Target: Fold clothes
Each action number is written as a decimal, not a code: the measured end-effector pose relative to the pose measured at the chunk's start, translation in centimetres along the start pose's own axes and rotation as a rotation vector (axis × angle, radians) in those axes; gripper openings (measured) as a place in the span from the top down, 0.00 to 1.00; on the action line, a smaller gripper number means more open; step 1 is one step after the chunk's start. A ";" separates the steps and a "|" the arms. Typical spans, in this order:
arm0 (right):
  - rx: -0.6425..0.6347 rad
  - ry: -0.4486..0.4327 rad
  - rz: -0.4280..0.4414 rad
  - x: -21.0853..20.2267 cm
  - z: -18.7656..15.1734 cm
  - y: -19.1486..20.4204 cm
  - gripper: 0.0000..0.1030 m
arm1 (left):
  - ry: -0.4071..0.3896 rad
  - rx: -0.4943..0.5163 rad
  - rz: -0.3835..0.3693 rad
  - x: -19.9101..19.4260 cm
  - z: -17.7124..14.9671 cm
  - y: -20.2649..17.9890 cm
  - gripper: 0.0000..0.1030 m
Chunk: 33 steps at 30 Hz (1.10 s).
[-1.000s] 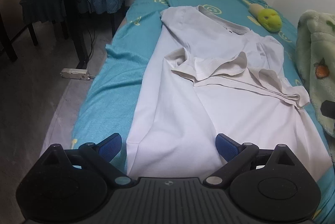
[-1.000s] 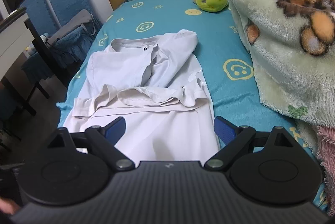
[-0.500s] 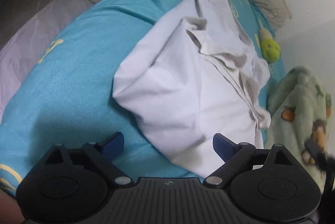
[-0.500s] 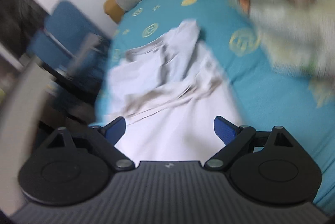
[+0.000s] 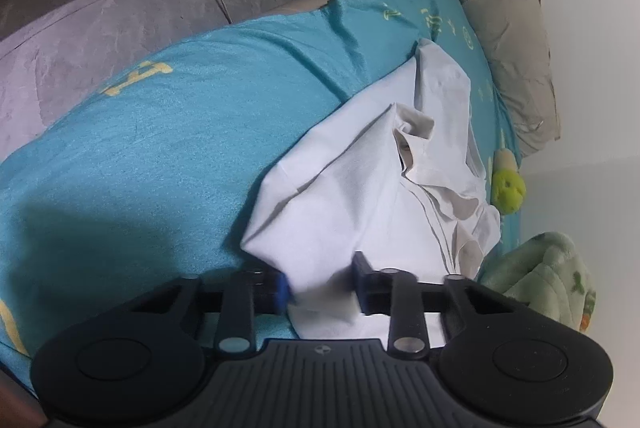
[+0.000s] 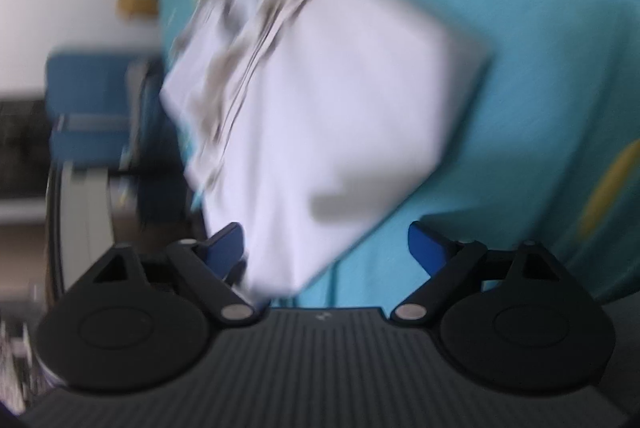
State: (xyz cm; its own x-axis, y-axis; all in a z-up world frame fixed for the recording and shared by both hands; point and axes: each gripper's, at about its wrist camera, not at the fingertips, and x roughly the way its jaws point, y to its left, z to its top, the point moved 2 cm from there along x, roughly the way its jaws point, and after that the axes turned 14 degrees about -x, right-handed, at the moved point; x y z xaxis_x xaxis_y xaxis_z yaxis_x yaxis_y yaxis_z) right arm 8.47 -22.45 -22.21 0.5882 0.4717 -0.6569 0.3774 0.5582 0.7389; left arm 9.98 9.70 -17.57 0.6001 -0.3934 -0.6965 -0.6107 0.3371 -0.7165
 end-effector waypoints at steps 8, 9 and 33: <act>0.010 -0.090 -0.089 0.4 1.5 -0.7 0.67 | -0.017 -0.042 -0.066 -1.1 0.3 0.4 0.84; 0.018 -0.098 -0.093 0.4 1.8 -0.9 0.74 | -0.026 -0.041 -0.081 -1.4 0.3 0.2 0.84; -0.306 -0.374 0.135 -17.5 0.3 8.1 0.94 | -0.157 0.259 -0.361 -20.3 -7.3 -8.7 0.91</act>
State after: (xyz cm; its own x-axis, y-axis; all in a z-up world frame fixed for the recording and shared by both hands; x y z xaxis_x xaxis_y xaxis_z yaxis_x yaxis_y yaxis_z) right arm 1.43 -26.44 -4.69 0.8548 0.3079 -0.4178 0.0859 0.7099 0.6990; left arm -0.58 8.51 3.08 0.8333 -0.3977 -0.3840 -0.2114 0.4126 -0.8861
